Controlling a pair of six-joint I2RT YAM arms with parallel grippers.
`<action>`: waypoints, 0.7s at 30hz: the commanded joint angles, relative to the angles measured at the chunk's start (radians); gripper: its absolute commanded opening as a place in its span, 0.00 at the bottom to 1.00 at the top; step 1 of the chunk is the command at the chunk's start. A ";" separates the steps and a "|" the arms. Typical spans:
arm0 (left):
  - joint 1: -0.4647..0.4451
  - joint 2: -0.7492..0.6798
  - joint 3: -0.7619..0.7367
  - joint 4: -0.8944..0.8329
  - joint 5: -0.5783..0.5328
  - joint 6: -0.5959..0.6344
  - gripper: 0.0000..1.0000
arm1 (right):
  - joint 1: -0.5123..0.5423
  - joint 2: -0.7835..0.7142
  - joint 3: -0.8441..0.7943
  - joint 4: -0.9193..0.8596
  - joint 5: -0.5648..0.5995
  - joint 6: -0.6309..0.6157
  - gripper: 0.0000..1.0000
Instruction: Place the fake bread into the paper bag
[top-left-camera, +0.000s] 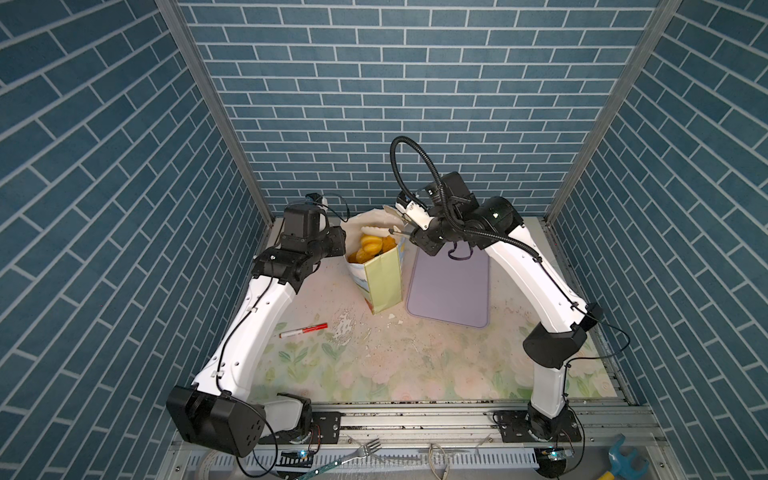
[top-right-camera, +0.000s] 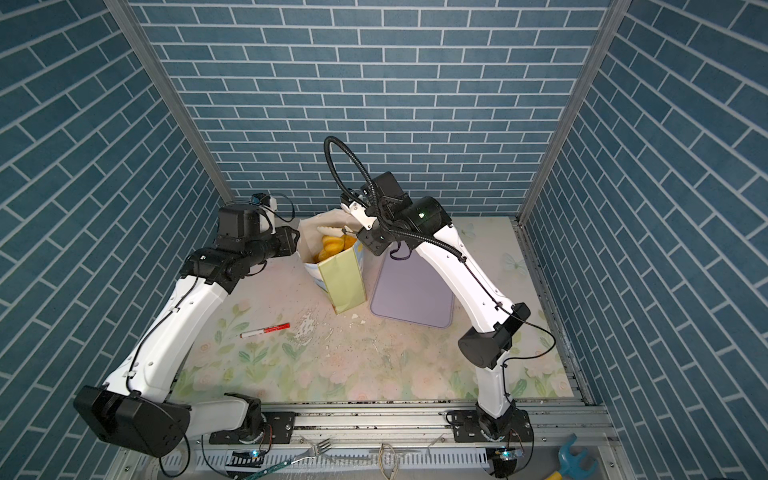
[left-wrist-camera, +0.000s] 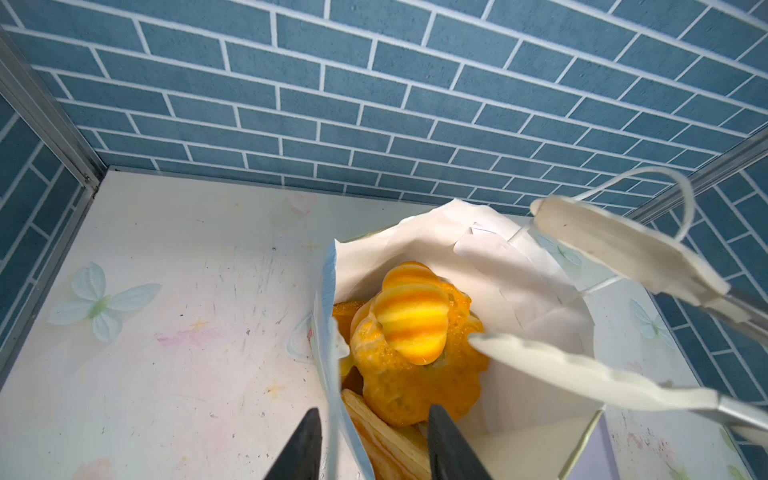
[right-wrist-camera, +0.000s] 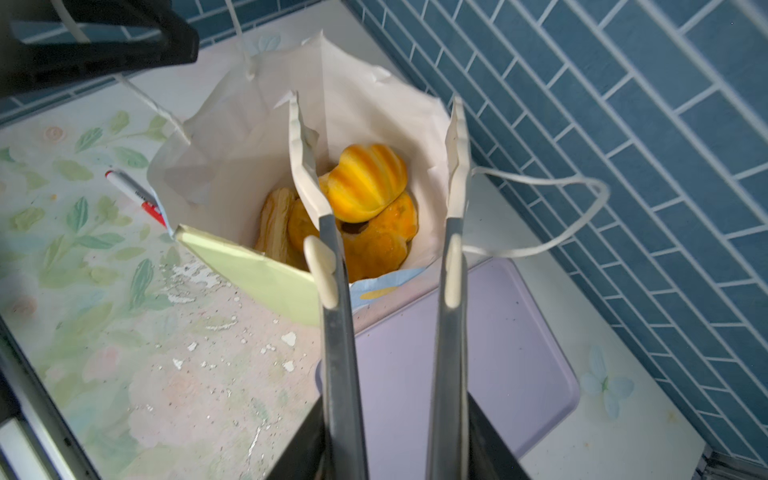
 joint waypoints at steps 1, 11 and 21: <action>0.035 -0.023 0.044 -0.012 -0.007 0.023 0.51 | -0.047 -0.125 -0.046 0.143 0.079 0.055 0.45; 0.327 -0.070 -0.039 0.054 0.132 -0.049 0.58 | -0.345 -0.483 -0.598 0.372 0.174 0.190 0.45; 0.423 -0.039 -0.137 0.095 0.127 -0.053 0.58 | -0.683 -0.581 -1.120 0.537 0.078 0.317 0.45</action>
